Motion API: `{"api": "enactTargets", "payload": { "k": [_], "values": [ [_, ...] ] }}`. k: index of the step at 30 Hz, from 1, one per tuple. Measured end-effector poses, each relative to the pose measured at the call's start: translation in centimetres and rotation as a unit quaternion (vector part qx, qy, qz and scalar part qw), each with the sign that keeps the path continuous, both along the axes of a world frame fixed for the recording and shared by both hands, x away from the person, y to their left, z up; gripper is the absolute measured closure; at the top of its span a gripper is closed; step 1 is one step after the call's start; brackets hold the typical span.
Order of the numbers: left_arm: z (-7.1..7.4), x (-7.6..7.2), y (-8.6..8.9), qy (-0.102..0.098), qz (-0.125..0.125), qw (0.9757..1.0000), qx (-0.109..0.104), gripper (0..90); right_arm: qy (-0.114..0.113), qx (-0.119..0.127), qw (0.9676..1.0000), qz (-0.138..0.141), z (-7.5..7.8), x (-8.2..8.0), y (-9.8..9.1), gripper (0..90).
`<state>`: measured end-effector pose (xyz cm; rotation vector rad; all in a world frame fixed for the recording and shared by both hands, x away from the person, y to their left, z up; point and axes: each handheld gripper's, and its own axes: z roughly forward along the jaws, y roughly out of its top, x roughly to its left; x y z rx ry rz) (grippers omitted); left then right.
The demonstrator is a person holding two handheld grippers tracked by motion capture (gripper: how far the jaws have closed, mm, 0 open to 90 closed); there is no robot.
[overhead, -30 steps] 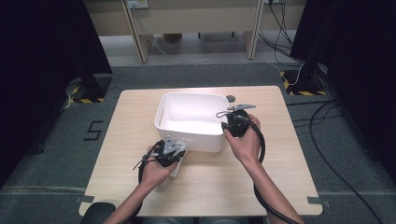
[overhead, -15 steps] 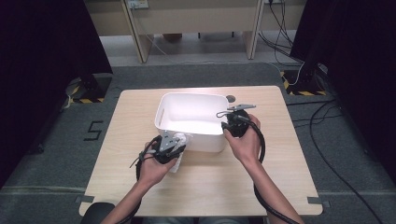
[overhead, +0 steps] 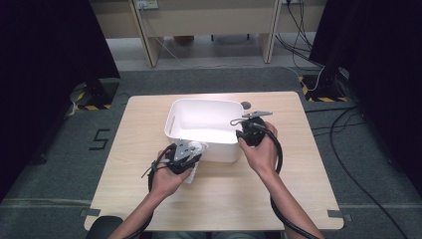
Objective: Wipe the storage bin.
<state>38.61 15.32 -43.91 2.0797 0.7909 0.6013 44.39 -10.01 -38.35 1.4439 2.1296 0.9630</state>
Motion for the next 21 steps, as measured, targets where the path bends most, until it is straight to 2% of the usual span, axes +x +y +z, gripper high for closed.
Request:
{"api": "enactTargets", "payload": {
  "k": [10, 15, 21],
  "values": [
    [-0.05, -0.01, -0.53, -0.005, -0.001, 1.0, 0.0, 75.7, -0.001, 0.0, 1.0, 0.0, -0.01, 0.0, 0.0, 70.0],
    [-0.31, -0.1, -0.67, -0.011, -0.001, 0.9999, 0.007, 75.7, -0.001, 0.0, 1.0, 0.001, -0.01, 0.01, 0.01, 70.0],
    [-0.84, -0.05, -0.88, -0.007, -0.004, 0.9999, 0.012, 75.7, -0.001, 0.0, 1.0, 0.001, -0.02, -0.01, 0.0, 70.0]
  ]
}}
